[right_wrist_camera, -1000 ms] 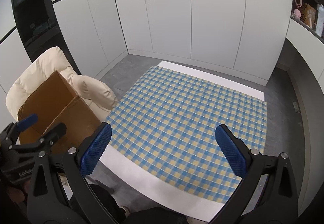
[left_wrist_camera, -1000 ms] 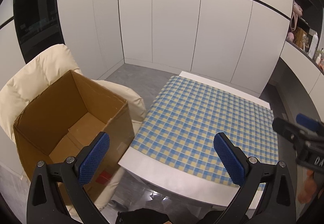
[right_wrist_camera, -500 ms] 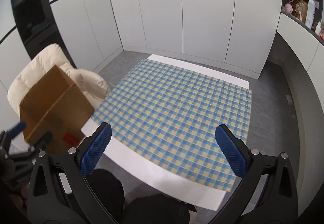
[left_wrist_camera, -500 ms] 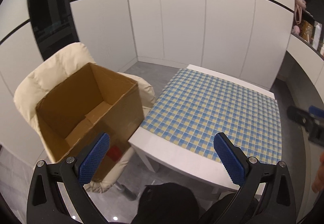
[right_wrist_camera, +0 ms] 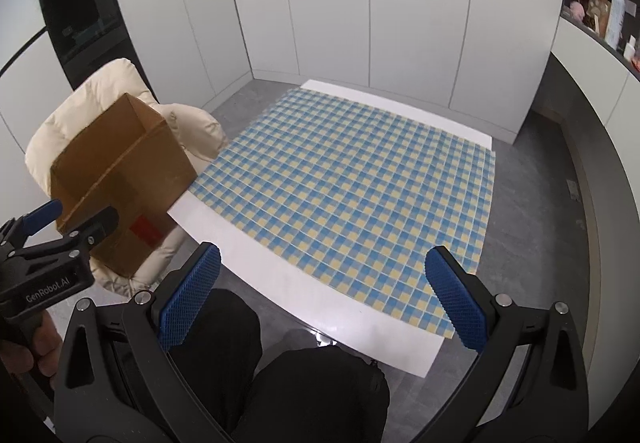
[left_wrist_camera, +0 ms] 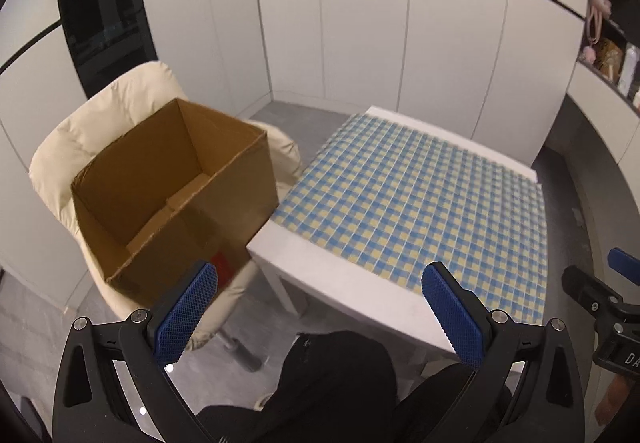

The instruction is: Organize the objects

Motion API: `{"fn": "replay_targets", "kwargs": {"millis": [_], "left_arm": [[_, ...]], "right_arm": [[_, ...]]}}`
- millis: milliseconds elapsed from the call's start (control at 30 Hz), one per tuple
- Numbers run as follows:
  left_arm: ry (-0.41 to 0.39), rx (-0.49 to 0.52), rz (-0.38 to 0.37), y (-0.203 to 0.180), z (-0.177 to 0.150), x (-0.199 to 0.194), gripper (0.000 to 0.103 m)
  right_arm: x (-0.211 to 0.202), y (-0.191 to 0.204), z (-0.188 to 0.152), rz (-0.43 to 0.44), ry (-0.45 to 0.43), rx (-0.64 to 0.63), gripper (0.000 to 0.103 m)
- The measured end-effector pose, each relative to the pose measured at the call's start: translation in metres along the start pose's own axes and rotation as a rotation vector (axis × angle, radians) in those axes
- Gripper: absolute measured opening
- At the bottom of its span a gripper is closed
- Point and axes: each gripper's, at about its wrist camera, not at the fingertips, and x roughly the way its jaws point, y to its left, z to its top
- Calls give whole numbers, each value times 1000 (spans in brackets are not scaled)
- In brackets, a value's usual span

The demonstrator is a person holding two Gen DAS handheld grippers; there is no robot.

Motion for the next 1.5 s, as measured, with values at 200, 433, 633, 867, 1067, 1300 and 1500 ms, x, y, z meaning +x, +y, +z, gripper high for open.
{"fn": "replay_targets", "kwargs": {"millis": [200,433,633,867,1067,1300,1500], "left_arm": [[63,-11,1,-5,-8,11,102],[69,-17,9,-2,-8,14,102],[79,-3,7,-6,-12,14,102],[70,2,7,-7,-14,13,102],[58,7,8,-8,-15,10,102],[60,18,5,-10,-16,11,102],[53,21,-2,-12,-17,8,102]], "right_arm": [[4,-4,0,-16,-1,-5,103],[9,-3,2,-9,4,-3,103],[10,-3,1,-3,4,-9,103],[11,-1,1,-10,5,-13,103],[11,1,1,-9,2,-19,103],[11,4,1,-11,-2,-24,103],[11,3,0,-15,-4,-22,103]]}}
